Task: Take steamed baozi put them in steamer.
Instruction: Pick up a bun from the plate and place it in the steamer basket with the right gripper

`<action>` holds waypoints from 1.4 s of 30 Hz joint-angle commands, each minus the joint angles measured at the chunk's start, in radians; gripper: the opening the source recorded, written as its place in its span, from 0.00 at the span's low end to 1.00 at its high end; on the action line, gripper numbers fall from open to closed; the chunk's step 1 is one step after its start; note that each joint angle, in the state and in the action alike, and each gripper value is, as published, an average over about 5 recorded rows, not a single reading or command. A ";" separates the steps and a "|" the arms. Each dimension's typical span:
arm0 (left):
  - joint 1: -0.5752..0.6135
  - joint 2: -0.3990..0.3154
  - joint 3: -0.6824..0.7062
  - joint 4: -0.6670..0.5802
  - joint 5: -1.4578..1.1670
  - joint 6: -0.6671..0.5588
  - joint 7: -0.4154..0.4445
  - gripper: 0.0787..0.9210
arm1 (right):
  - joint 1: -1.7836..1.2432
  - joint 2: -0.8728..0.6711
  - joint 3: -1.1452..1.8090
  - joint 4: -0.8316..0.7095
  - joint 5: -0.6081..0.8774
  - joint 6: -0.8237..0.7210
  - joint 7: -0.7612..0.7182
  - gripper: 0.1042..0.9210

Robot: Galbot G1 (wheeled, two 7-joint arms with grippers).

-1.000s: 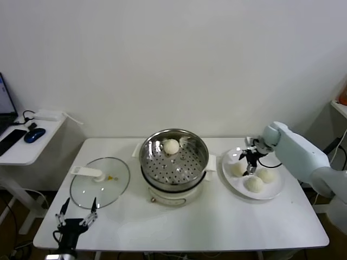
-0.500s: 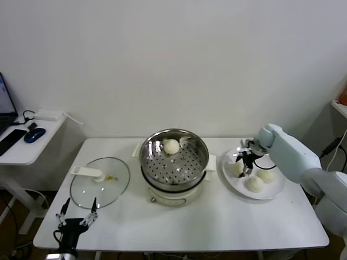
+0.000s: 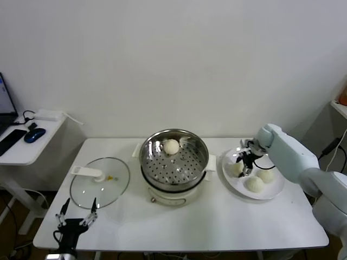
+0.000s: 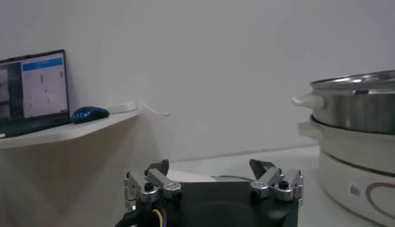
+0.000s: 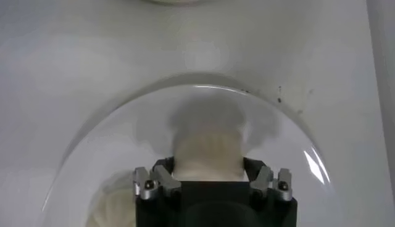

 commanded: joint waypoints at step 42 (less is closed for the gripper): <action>0.004 -0.003 0.023 -0.046 0.007 0.017 -0.003 0.88 | 0.731 -0.051 -0.711 0.638 0.895 -0.252 0.006 0.69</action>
